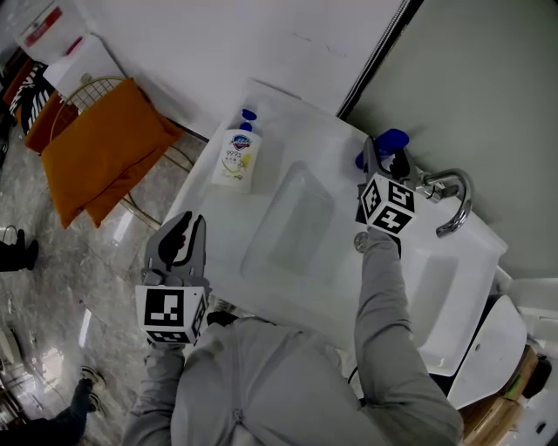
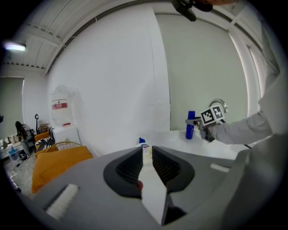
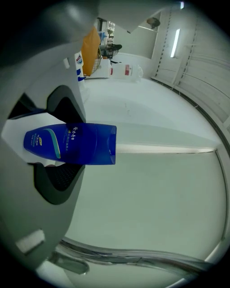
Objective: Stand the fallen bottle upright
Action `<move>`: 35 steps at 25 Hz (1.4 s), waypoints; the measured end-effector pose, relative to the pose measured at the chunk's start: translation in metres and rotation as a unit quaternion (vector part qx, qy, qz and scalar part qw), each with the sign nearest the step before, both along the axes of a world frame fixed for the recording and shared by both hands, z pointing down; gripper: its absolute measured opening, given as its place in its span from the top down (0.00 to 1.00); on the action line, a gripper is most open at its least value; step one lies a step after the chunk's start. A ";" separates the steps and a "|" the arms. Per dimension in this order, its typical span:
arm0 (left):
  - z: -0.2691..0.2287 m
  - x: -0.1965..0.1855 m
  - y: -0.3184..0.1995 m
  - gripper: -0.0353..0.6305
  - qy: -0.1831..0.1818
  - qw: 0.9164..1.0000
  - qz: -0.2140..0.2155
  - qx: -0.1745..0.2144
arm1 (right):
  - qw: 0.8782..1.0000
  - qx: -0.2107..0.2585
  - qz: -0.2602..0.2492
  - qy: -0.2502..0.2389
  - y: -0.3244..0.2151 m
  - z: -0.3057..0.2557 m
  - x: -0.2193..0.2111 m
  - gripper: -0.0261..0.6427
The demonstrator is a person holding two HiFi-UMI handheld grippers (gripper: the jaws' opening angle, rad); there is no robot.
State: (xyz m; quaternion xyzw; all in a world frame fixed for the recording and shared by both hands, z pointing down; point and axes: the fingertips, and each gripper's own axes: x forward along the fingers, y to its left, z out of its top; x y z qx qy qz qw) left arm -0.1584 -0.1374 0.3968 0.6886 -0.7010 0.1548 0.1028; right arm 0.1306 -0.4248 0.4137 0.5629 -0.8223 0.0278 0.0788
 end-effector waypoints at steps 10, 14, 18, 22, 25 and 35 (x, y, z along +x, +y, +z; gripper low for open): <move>0.003 0.009 -0.008 0.77 0.000 1.000 0.012 -0.003 | 1.000 0.007 -0.015 0.011 -0.001 0.004 -0.007 0.55; 0.003 0.007 -0.007 0.77 -0.004 1.000 0.009 -0.004 | 1.000 0.002 -0.026 0.005 0.000 0.003 -0.011 0.55; 0.002 0.009 -0.006 0.77 -0.003 1.000 0.011 0.001 | 0.999 0.001 -0.030 0.010 0.002 0.001 -0.011 0.54; 0.000 0.010 -0.006 0.77 -0.001 1.000 0.013 0.006 | 0.999 0.013 -0.031 0.020 0.006 -0.004 -0.011 0.47; -0.002 0.010 -0.007 0.77 0.000 1.000 0.011 0.010 | 0.999 0.023 -0.028 0.027 0.011 -0.010 -0.009 0.47; -0.002 0.015 -0.012 0.77 0.015 0.999 0.024 0.025 | 0.998 0.049 -0.032 0.031 0.087 -0.024 -0.009 0.47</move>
